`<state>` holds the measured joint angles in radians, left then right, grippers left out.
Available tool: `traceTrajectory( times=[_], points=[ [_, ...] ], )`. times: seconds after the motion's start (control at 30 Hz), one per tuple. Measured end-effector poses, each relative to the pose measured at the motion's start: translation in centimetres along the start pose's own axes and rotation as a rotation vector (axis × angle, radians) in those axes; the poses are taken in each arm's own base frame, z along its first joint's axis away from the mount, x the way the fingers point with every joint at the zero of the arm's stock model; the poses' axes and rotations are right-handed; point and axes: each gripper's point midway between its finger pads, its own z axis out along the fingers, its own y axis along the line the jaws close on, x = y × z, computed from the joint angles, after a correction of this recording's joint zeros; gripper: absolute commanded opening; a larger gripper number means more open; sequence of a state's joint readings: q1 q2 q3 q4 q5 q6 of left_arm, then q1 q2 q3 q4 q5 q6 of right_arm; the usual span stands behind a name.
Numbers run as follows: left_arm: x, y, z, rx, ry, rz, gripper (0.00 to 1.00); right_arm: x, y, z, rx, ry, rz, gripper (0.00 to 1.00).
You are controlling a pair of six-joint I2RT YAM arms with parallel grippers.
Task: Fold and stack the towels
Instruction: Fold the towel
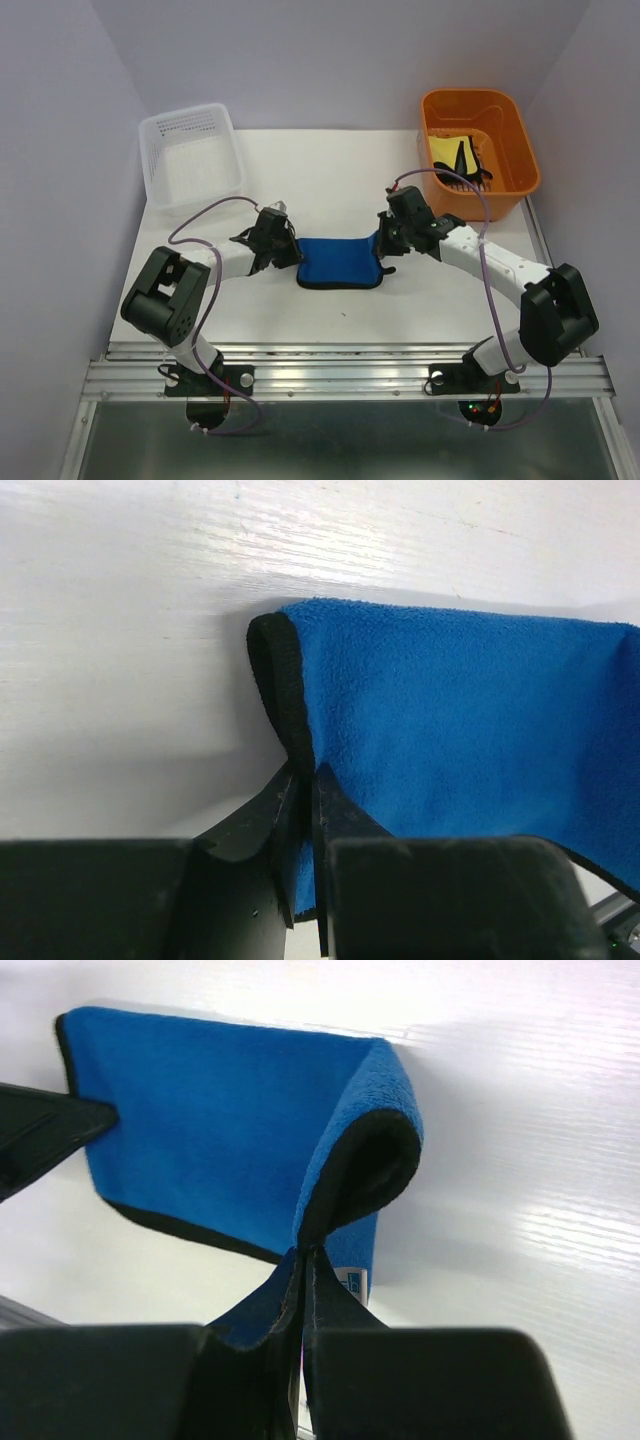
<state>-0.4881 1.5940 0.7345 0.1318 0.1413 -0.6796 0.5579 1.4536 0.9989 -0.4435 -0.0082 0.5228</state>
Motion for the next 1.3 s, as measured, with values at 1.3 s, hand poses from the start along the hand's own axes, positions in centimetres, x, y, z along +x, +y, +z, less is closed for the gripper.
traceTrajectory(
  times=[1.3],
  points=[
    [1.4,-0.9,0.3,0.057,0.013,-0.026,0.17,2.6,15.4,8.0,-0.375,0.106,0.041,0.01]
  ],
)
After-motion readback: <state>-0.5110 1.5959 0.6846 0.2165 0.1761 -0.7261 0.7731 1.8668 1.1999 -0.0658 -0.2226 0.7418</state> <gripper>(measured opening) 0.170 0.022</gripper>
